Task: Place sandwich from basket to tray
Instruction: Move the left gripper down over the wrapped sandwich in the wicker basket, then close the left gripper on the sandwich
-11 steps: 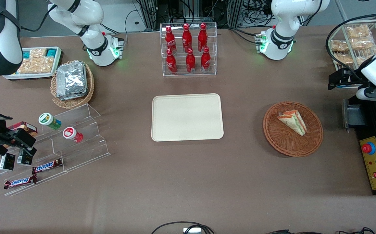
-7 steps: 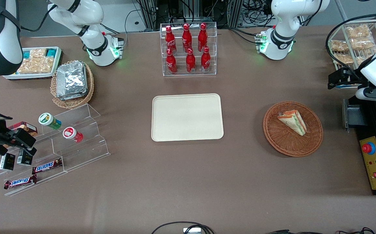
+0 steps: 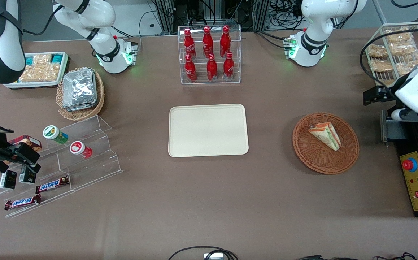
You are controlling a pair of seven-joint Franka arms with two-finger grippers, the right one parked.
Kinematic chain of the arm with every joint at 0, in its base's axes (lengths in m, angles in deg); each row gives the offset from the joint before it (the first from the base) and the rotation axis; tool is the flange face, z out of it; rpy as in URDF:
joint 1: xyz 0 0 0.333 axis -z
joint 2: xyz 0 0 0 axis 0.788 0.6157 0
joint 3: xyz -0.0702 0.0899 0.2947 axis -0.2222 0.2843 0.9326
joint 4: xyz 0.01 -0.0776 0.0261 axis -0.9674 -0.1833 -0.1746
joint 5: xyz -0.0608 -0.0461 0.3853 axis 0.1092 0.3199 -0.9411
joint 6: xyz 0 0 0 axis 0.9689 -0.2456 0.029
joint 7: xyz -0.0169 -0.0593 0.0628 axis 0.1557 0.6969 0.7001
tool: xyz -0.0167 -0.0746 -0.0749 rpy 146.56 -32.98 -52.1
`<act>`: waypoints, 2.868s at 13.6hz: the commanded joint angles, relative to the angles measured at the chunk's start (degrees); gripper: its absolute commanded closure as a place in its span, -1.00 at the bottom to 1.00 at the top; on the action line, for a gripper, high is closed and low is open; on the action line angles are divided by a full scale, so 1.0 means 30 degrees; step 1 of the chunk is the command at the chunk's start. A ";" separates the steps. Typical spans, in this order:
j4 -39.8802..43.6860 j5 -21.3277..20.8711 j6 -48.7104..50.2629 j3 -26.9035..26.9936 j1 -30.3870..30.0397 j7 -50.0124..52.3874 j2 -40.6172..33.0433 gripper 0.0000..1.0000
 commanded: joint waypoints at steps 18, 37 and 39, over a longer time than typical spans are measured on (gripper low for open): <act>-1.2237 -0.0214 -1.5036 -0.0064 0.0216 1.3165 0.0809 -1.00; -1.3941 -0.0243 -1.7395 0.0024 0.0040 1.4165 0.1694 1.00; -1.3124 -0.0243 -1.5433 -0.0005 0.0040 1.3379 0.0522 1.00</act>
